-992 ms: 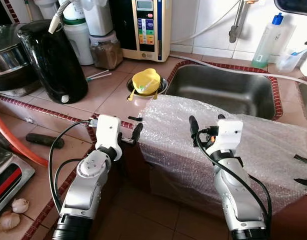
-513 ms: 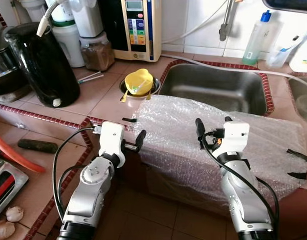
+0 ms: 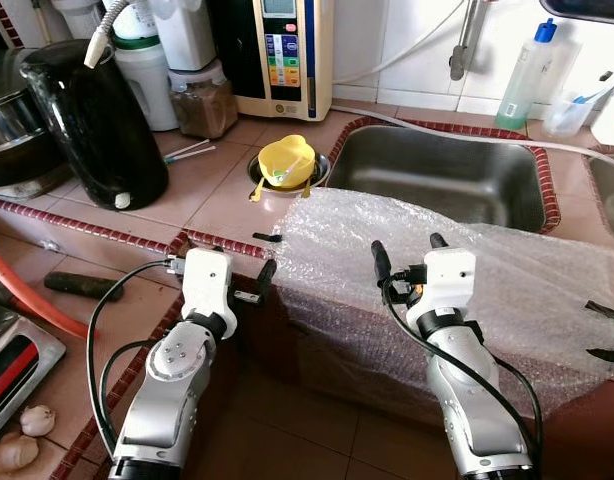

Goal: Kitchen organization

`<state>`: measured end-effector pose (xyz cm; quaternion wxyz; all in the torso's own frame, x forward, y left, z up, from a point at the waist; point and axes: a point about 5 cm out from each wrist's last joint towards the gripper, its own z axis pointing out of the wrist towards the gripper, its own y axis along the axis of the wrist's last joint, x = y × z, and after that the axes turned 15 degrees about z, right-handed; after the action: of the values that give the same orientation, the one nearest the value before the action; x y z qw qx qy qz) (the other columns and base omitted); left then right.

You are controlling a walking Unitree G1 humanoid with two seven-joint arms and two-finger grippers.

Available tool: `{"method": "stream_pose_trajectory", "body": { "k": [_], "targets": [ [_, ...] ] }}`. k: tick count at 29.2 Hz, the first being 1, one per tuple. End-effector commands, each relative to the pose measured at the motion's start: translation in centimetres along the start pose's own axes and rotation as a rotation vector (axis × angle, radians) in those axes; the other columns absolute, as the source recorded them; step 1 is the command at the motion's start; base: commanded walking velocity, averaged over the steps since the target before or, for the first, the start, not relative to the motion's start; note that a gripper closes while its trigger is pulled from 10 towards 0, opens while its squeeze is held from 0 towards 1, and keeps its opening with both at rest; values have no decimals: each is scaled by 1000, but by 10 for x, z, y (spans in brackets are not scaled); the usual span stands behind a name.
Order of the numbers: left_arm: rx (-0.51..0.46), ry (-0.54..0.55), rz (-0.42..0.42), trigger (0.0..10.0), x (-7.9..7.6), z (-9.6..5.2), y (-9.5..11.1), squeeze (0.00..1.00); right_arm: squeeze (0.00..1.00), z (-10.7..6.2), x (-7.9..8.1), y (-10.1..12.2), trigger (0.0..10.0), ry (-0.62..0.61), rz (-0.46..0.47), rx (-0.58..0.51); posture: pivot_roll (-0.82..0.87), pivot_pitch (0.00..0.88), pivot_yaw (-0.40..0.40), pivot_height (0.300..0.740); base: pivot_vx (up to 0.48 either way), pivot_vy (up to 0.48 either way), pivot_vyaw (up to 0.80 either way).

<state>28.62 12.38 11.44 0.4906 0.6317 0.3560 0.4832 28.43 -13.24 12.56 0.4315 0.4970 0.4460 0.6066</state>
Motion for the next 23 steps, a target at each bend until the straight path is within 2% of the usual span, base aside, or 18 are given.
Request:
{"method": "stream_pose_trajectory", "body": {
  "k": [1,9,12,15,23],
  "targets": [
    [-31,0,14,10000,0,1,8,0,0,-2,2,5,10000,5,8,0,53,0,-2,740,0,0,0],
    [-75,77,13,10000,8,4,15,0,0,1,-3,10,10000,7,-32,-8,32,0,-35,740,0,0,0],
    [-80,85,30,10000,4,8,15,0,0,6,-4,16,10000,18,-51,-19,26,0,-51,740,0,0,0],
    [-109,82,7,10000,-2,8,23,0,0,13,-3,25,10000,35,-67,-45,33,0,-66,740,0,0,0],
    [-109,84,12,10000,1,10,22,0,0,19,3,27,10000,42,-56,-53,19,0,-55,740,0,0,0]
  ]
}}
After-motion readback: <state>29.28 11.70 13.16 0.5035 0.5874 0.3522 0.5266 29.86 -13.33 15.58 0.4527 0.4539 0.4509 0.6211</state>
